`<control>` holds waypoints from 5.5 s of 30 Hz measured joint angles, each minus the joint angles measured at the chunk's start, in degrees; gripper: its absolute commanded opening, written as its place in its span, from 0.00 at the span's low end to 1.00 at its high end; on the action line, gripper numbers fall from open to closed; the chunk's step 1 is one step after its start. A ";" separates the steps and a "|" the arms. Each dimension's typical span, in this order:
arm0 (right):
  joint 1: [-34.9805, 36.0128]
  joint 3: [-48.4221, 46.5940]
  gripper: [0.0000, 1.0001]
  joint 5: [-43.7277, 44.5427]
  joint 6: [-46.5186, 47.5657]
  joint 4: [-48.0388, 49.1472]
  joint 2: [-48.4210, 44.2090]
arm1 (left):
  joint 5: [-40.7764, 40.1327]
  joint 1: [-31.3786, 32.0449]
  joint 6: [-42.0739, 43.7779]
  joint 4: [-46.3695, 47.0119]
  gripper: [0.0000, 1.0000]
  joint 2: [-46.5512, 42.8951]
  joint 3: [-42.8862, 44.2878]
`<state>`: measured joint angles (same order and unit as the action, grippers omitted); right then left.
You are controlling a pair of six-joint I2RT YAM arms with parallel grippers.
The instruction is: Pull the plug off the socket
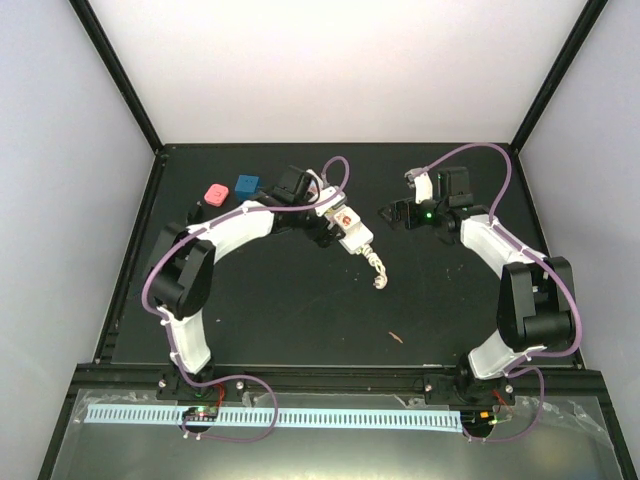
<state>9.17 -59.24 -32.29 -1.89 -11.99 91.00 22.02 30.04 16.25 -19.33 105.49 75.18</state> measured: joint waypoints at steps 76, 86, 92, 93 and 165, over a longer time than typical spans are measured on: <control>8.41 0.22 0.41 -15.63 -5.73 3.17 6.75 | 12.76 4.07 40.76 -23.04 0.38 -2.97 -7.10; 16.48 -2.03 0.32 -16.74 -5.38 2.10 12.17 | 11.58 5.73 41.75 -21.86 0.62 -4.35 -9.31; 18.40 -3.72 0.27 -15.96 -4.44 0.83 14.03 | 10.21 5.90 41.53 -21.18 0.81 -5.46 -10.84; 18.73 -4.09 0.26 -15.37 -4.22 0.55 14.21 | 10.05 5.95 41.35 -20.96 0.82 -5.57 -11.23; 24.39 -9.35 0.54 3.15 18.73 -3.54 19.52 | 8.94 5.18 48.22 -15.87 0.30 -13.64 -19.80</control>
<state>33.56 -68.60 -29.15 16.84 -15.53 110.52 30.96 35.22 64.47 -35.20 91.85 55.37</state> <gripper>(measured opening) 0.494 0.640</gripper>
